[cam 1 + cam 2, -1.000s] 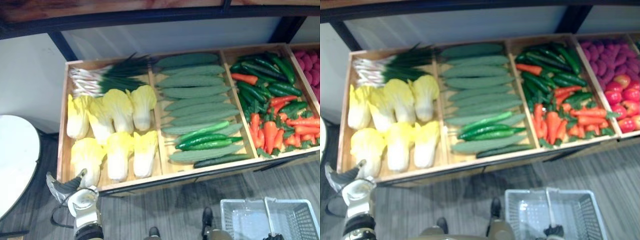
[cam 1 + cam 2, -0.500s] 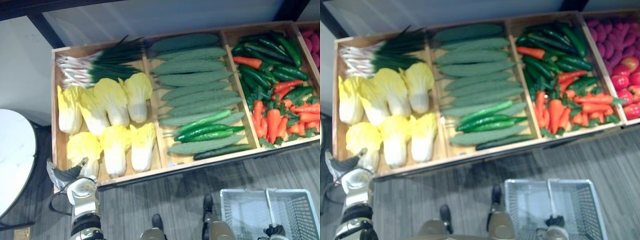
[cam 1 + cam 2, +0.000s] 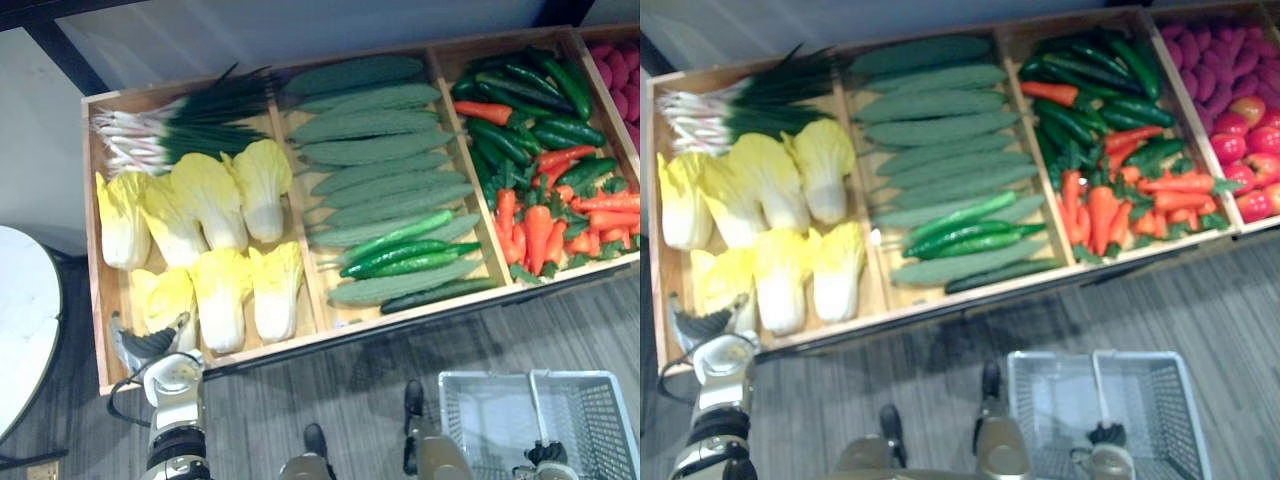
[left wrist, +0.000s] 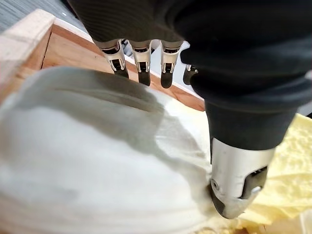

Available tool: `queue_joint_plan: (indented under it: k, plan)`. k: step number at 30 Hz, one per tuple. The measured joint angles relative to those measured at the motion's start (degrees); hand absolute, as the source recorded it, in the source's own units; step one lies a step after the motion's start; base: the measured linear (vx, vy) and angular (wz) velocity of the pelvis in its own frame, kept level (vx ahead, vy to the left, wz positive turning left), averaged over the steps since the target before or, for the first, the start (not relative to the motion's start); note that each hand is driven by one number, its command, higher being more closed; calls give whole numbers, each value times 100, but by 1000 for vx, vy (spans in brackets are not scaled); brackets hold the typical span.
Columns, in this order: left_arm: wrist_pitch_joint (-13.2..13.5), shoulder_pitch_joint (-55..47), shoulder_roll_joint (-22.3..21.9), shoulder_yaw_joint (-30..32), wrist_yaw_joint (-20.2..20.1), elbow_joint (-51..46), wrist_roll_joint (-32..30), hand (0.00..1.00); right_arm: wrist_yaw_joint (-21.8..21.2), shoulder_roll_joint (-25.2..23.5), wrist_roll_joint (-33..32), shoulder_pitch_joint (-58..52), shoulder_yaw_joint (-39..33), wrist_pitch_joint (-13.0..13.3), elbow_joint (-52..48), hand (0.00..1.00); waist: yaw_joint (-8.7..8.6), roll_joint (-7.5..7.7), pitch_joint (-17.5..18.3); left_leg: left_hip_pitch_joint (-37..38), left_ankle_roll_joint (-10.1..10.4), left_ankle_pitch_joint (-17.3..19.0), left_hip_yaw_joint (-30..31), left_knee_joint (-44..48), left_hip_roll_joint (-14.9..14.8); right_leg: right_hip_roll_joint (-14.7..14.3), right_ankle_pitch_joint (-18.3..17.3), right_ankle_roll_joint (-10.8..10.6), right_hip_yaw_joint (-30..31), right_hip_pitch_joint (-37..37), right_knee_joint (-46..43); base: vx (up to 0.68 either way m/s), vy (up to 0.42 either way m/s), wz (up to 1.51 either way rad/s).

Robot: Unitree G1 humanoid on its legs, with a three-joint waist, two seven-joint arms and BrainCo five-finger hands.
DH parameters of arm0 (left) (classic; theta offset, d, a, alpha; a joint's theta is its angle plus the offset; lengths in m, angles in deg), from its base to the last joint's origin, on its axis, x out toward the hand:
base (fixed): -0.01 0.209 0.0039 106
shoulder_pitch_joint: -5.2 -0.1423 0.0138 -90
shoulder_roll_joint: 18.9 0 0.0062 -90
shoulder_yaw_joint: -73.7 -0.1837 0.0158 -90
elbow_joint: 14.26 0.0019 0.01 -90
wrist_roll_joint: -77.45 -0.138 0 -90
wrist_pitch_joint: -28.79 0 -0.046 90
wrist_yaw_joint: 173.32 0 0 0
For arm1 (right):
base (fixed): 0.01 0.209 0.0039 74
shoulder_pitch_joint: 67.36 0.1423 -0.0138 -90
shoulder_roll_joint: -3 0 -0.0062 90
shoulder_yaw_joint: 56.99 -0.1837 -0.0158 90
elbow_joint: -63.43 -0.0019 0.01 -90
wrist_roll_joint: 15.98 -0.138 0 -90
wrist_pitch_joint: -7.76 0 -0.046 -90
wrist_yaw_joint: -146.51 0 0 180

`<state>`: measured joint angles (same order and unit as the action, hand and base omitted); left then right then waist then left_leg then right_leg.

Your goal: Pick vegetable in the basket

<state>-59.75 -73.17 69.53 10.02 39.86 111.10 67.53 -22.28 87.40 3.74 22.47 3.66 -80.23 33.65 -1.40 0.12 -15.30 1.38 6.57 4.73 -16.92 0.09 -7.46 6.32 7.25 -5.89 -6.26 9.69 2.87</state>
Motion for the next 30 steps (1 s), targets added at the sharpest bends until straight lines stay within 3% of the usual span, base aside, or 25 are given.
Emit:
queue_joint_plan:
  k: [16, 17, 30]
  plan:
    - [118, -70, -98, -118, -105, 602, 36, 0, 23, 25, -3, 9, 59, -3, 125, 100, -7, 3, -4, 124, -51, 122, -154, 10, 16, -13, 29, -43, 156, -76, 97, 6, -5, -4]
    - [123, -78, -98, -114, -106, 620, 58, 100, 25, 31, -3, 9, 59, -4, 127, 100, -5, -1, -5, 129, -51, 122, -159, 10, 17, -13, 30, -44, 161, -76, 96, 23, -10, -3]
    - [298, 8, 203, -107, -205, 1247, 72, 100, -20, 184, 1, 83, 255, -8, 147, 100, -8, -13, -38, 183, -27, 167, -275, 22, 37, -15, 52, -77, 303, -62, 116, -20, -23, -5]
